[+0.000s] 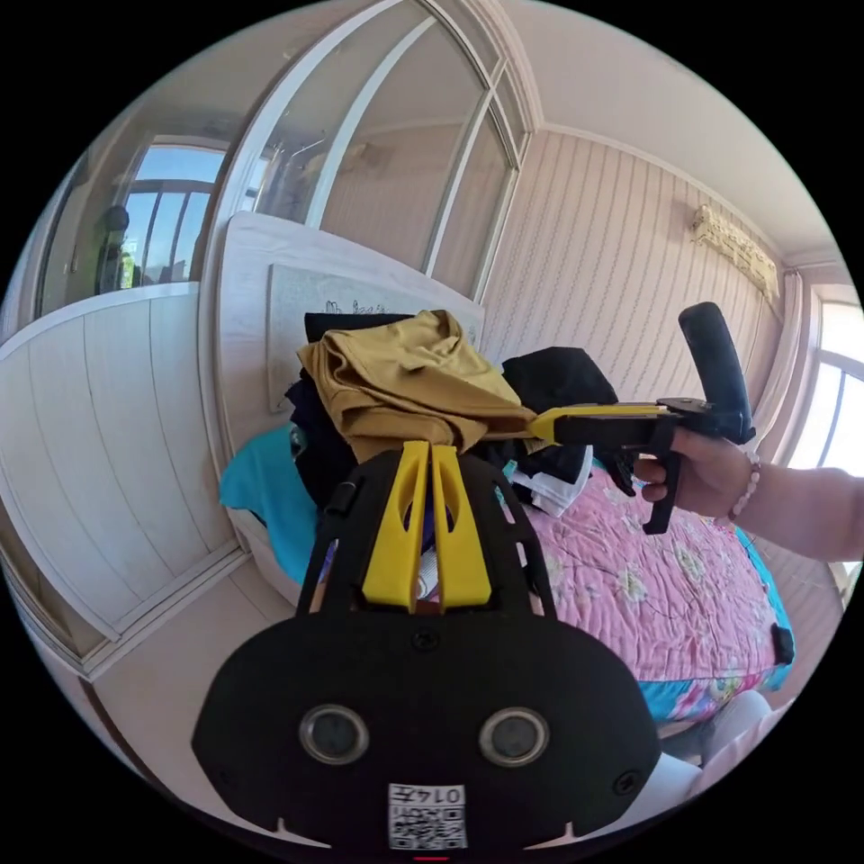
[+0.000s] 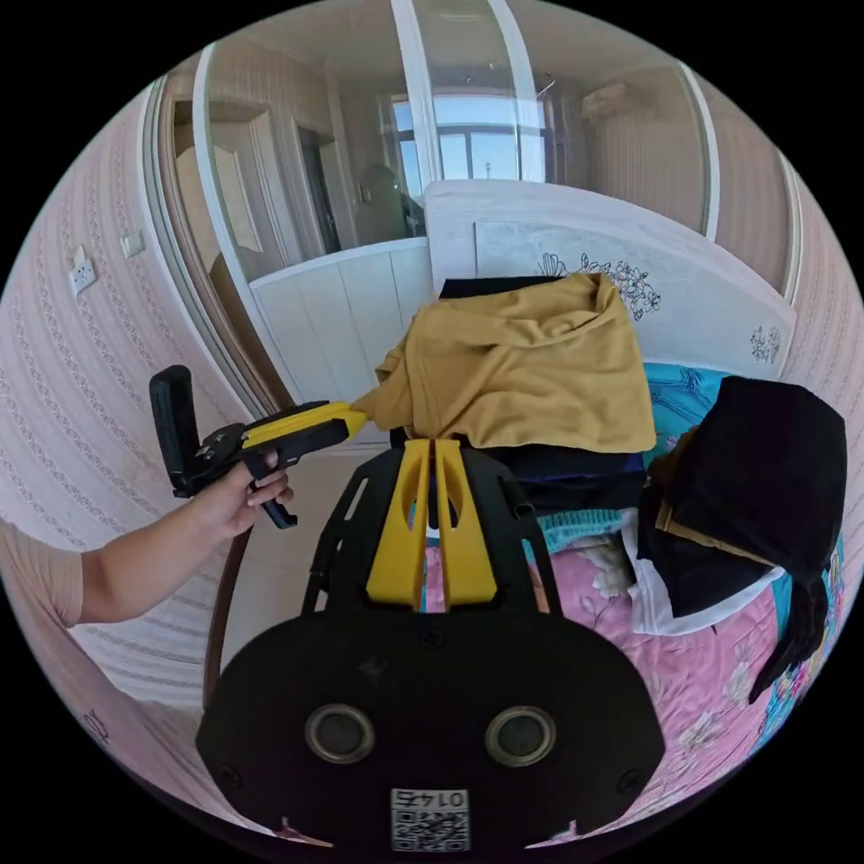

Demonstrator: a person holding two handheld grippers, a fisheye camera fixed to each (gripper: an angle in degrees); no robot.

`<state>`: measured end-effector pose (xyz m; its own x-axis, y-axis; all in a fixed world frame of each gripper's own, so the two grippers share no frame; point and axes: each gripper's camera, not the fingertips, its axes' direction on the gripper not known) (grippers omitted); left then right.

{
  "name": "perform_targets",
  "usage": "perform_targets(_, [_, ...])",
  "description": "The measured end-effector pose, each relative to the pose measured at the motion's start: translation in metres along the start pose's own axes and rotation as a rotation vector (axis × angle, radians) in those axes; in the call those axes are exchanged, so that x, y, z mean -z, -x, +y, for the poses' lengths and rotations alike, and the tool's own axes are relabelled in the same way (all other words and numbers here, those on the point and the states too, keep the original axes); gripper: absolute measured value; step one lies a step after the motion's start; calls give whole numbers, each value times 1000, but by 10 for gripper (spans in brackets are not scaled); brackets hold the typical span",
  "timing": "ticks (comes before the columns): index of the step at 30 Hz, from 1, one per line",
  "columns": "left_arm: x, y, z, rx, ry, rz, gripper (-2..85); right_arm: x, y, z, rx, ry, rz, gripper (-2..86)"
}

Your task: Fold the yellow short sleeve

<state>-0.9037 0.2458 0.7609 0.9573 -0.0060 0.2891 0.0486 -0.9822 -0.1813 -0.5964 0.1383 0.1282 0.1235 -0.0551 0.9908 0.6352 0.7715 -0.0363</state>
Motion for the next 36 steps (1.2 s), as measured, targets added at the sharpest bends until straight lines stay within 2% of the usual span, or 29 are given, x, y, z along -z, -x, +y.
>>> perform_targets(5, [46, -37, -34, -60, -93, 159, -10, 110, -29, 30, -62, -192, -36, -8])
perform_targets(7, [85, -75, -55, -132, -205, 272, -10, 184, -37, 66, -75, -365, -16, -8])
perform_targets(11, [122, -140, -80, -279, -291, 359, -10, 284, -54, 141, -151, -546, -68, -8])
perform_targets(15, [95, -209, -90, -364, -165, 460, -10, 377, -74, 249, -352, -667, -1, -8])
perform_targets(18, [55, -255, -83, -322, -58, 603, -10, 442, -75, 328, -493, -738, 150, -8])
perform_targets(21, [33, -309, -69, -323, -38, 696, -10, 508, -63, 404, -635, -799, 326, -7])
perform_targets(23, [23, -346, -60, -366, -22, 750, -10, 541, -50, 445, -711, -782, 440, -5])
perform_targets(25, [12, -398, -40, -472, 45, 829, -10, 570, -31, 489, -754, -645, 543, -1])
perform_targets(30, [-8, -487, 34, -687, 240, 875, -10, 583, -15, 553, -933, -384, 591, 2])
perform_targets(33, [-40, -520, 100, -661, 433, 973, -10, 579, -21, 591, -1109, -323, 630, 2])
perform_targets(36, [-88, -540, 184, -483, 647, 1005, -10, 568, -47, 616, -1301, -212, 562, 1])
